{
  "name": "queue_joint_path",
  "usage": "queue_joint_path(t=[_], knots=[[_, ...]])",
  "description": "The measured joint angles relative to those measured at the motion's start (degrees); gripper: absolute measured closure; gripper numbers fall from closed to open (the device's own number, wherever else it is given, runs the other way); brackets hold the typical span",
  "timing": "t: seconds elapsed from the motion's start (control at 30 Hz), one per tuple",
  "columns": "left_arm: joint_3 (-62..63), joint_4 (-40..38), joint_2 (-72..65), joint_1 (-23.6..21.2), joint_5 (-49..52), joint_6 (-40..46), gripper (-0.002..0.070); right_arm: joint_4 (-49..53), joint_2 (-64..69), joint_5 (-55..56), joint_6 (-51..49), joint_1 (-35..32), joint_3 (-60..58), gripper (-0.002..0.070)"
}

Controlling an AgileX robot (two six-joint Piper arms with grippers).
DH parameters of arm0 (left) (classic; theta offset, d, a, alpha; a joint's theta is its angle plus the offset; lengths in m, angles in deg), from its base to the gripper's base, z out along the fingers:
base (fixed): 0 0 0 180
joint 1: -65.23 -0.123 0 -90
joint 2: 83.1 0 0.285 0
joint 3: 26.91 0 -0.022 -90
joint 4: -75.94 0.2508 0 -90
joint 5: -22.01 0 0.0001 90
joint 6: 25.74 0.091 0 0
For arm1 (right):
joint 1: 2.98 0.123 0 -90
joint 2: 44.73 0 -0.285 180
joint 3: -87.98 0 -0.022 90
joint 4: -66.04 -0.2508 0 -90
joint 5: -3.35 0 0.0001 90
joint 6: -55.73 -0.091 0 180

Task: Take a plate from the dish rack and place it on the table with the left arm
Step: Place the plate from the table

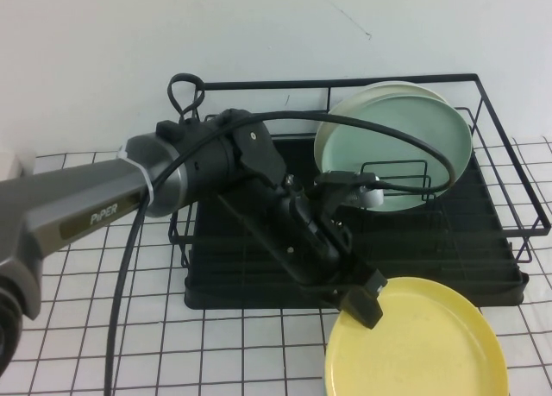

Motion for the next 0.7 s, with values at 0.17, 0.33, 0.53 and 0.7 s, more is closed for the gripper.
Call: queue_joint_path(t=[0.17, 0.33, 0.53, 0.7], knots=[[0.0, 6.3, 3.0, 2.2, -1.3, -0.9, 0.0595, 0.0, 0.0, 0.0, 0.0, 0.0, 0.0, 0.0678], [0.0, 13.8, 6.3, 7.8, -4.5, -3.9, 0.0595, 0.0, 0.0, 0.0, 0.0, 0.0, 0.0, 0.0678], [0.0, 14.8, 6.4, 9.1, -7.0, -5.3, 0.0595, 0.0, 0.0, 0.0, 0.0, 0.0, 0.0, 0.0678], [0.0, 15.1, 5.2, 9.1, -8.8, -6.1, 0.0595, 0.0, 0.0, 0.0, 0.0, 0.0, 0.0, 0.0678]])
